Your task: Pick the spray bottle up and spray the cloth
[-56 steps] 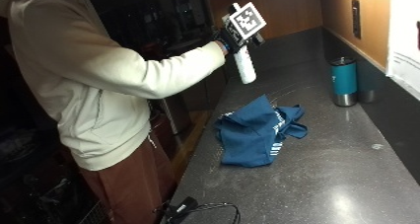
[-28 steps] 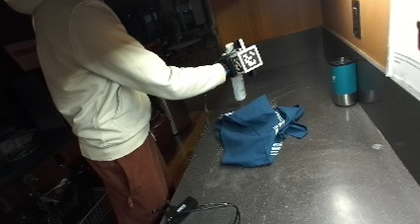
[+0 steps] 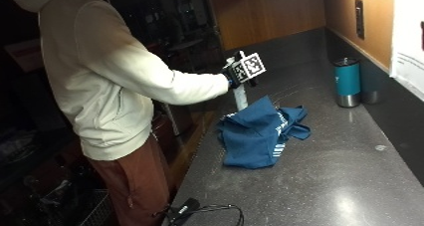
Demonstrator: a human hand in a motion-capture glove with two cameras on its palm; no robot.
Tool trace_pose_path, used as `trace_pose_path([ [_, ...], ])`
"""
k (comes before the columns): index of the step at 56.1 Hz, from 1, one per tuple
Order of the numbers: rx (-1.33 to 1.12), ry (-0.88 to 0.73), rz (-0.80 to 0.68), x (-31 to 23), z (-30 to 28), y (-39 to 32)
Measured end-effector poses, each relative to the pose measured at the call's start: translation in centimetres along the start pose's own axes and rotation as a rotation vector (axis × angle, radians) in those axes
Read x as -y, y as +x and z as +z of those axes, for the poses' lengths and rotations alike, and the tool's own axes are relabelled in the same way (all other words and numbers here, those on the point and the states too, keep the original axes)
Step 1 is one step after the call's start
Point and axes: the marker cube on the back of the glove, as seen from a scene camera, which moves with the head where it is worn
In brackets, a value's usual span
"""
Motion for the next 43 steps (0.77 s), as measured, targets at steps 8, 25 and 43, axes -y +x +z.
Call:
trace_pose_path([
  [8, -0.099, -0.030, -0.023, -2.7, -2.7, -0.2],
  [25, -0.049, 0.105, -0.021, -8.0, -8.7, -0.1],
  [43, -0.050, 0.173, -0.035, -10.4, -12.1, -0.2],
])
